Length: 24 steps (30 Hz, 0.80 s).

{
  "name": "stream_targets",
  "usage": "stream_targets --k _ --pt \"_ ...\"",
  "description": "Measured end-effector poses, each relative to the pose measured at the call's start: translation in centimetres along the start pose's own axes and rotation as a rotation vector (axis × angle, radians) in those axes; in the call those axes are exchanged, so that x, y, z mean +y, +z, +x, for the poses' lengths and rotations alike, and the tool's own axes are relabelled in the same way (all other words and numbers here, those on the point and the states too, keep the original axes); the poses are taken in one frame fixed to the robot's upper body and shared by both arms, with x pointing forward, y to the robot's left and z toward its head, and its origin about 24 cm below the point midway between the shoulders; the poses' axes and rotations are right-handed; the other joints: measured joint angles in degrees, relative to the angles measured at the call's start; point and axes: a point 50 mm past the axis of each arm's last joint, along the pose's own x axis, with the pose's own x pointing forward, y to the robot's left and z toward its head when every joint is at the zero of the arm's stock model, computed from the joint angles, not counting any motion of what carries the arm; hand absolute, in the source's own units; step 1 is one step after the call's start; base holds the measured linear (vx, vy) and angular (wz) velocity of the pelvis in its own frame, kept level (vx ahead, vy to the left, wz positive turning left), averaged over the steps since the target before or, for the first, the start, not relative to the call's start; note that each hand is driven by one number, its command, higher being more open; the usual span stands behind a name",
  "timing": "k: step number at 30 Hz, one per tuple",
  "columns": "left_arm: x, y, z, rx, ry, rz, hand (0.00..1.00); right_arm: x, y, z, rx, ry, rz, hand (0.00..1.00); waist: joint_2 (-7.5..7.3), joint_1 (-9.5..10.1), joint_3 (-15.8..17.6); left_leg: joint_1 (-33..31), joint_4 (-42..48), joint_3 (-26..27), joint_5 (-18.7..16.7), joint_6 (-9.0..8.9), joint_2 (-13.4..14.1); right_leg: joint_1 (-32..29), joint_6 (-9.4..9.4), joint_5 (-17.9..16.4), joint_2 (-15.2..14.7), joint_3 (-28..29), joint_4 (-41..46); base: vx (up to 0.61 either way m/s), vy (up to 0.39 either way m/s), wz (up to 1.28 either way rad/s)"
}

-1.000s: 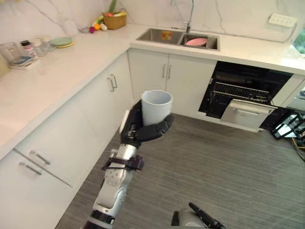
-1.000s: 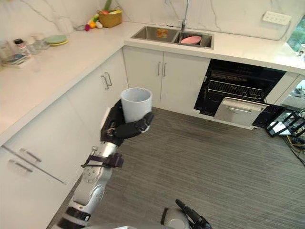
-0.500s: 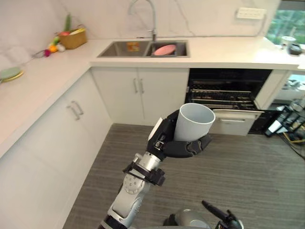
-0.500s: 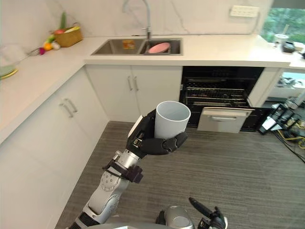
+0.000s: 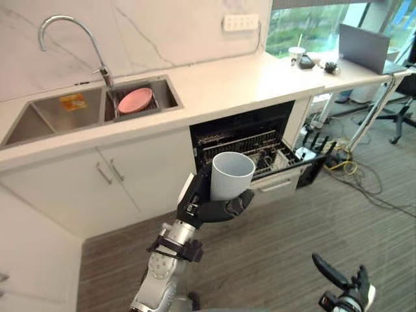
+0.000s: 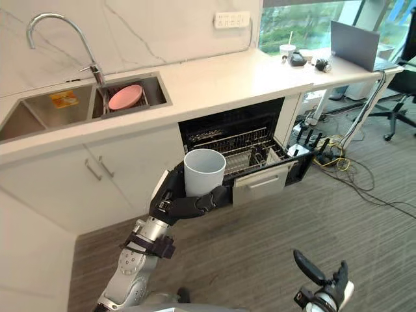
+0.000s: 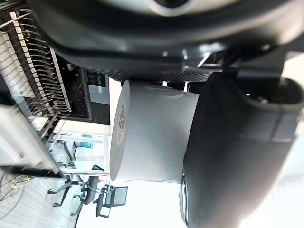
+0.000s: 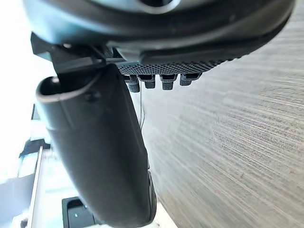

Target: Walk over to the sink, pick up the cup, carry it to the dishwasher, place the cup inside the dishwasher, then close the dishwasher door

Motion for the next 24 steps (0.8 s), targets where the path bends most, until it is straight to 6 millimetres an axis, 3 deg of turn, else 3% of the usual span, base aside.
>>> stream_targets --k 1,2,3,4,6,7,8,9,14,15,16,18,20,22,24 --pt "0.1 0.0 0.0 0.004 0.016 0.001 0.0 0.4 0.1 -0.1 -0.01 0.027 -0.037 1.0 0.58 -0.29 -0.2 1.8 -1.2 0.0 -0.4 0.16 0.6 -1.1 0.03 -1.9 -0.1 -1.2 0.7 0.39 0.132 -0.3" --pt "0.3 0.1 0.0 0.001 0.044 0.002 0.0 1.2 0.5 -0.5 -0.043 0.086 -0.086 1.0 1.76 -0.65 -0.6 3.9 -2.9 0.1 -0.6 0.27 2.3 -3.1 1.19 -4.9 1.2 -2.9 -2.0 0.34 0.084 -0.2" --pt "0.6 0.4 0.2 -0.015 0.062 0.009 0.0 2.4 1.6 -1.0 -0.104 0.157 -0.099 1.0 2.44 -0.68 -0.9 4.8 -4.2 0.2 -0.7 0.25 4.1 -5.4 2.6 -6.2 2.8 -4.9 -8.3 0.3 0.063 -0.16" --pt "0.8 0.7 0.3 -0.026 0.066 0.013 0.0 3.2 2.4 -1.3 -0.142 0.192 -0.092 1.0 2.41 -0.64 -0.8 5.0 -4.6 0.3 -0.8 0.07 4.7 -6.4 2.83 -6.3 3.4 -6.0 -12.0 0.27 0.023 -0.13" --pt "1.7 1.4 0.2 -0.054 0.098 0.034 0.0 5.1 6.1 -2.0 -0.303 0.274 -0.046 1.0 1.71 0.22 -0.4 5.7 -4.9 1.3 -2.6 -1.61 6.4 -9.5 2.95 -5.1 4.5 -8.4 -27.1 0.23 -0.029 -0.23" --pt "2.0 1.4 0.1 -0.053 0.111 0.039 0.0 5.3 6.9 -2.1 -0.343 0.282 -0.04 1.0 1.46 0.47 -0.2 6.2 -4.8 1.7 -3.1 -1.97 6.6 -9.8 2.91 -3.8 4.5 -8.6 -30.2 0.22 -0.077 -0.31" --pt "2.6 1.5 -0.2 -0.051 0.137 0.049 0.0 5.7 8.1 -2.4 -0.4 0.3 -0.023 1.0 0.8 0.74 0.1 7.1 -4.1 2.4 -4.4 -2.74 6.4 -9.8 2.86 -0.6 4.2 -8.5 -34.7 0.23 -0.113 -0.31" --pt "3.4 1.4 -0.7 -0.039 0.176 0.06 0.0 6.1 9.6 -2.7 -0.483 0.327 -0.01 1.0 0.57 0.78 0.7 8.1 -0.6 2.6 -7.8 -3.98 6.7 -8.4 1.3 5.6 3.9 -8.6 -35.2 0.24 -0.131 -0.28" --pt "3.2 1.6 -0.3 -0.059 0.193 0.08 0.0 6.4 13.1 -2.3 -0.614 0.359 -0.033 1.0 4.76 1.04 1.2 5.8 7.0 2.5 -13.1 -5.39 11.1 -6.9 0.66 2.9 7.3 -9.5 -35.5 0.18 -0.082 -0.04" --pt "3.1 1.6 -0.3 -0.059 0.196 0.078 0.0 6.6 13.4 -2.4 -0.626 0.364 -0.026 1.0 5.02 1.0 1.4 5.4 8.7 2.6 -13.2 -5.46 11.1 -6.5 0.51 1.7 7.3 -9.6 -35.5 0.09 -0.006 0.14" --pt "3.0 1.5 -0.3 -0.061 0.205 0.068 0.0 7.0 14.0 -3.0 -0.653 0.386 -0.018 1.0 5.54 0.98 1.9 2.0 18.2 2.7 -12.9 -5.52 12.2 -4.6 0.63 1.4 7.2 -10.1 -36.2 0.09 -0.008 0.15" --pt "2.9 1.5 -0.3 -0.064 0.214 0.06 0.0 7.3 14.9 -3.7 -0.703 0.414 -0.019 1.0 6.93 1.28 2.4 -1.5 28.5 2.9 -10.8 -6.6 14.3 -1.9 0.46 1.1 7.4 -10.6 -37.1 0.11 0.017 0.12" --pt "2.8 1.5 -0.5 -0.073 0.216 0.065 0.0 7.8 15.7 -4.4 -0.749 0.459 -0.031 1.0 7.28 1.9 2.1 -2.6 31.9 4.7 -10.1 -5.86 15.2 -0.1 0.48 1.3 6.8 -10.5 -38.9 0.14 0.062 0.05" --pt "2.6 1.7 -0.4 -0.101 0.216 0.067 0.0 8.5 16.3 -4.9 -0.779 0.504 -0.03 1.0 7.14 1.97 2.2 -2.5 27.3 6.7 -11.9 -4.03 15.8 0.5 2.16 2.6 5.4 -10.4 -40.1 0.12 0.07 0.04" --pt "2.2 1.8 -0.2 -0.118 0.212 0.076 0.0 8.9 16.9 -5.0 -0.799 0.56 -0.048 1.0 7.25 1.85 2.1 -0.3 11.3 6.7 -10.3 -4.54 15.5 0.4 3.95 3.8 3.4 -9.9 -41.4 0.11 0.134 0.02"
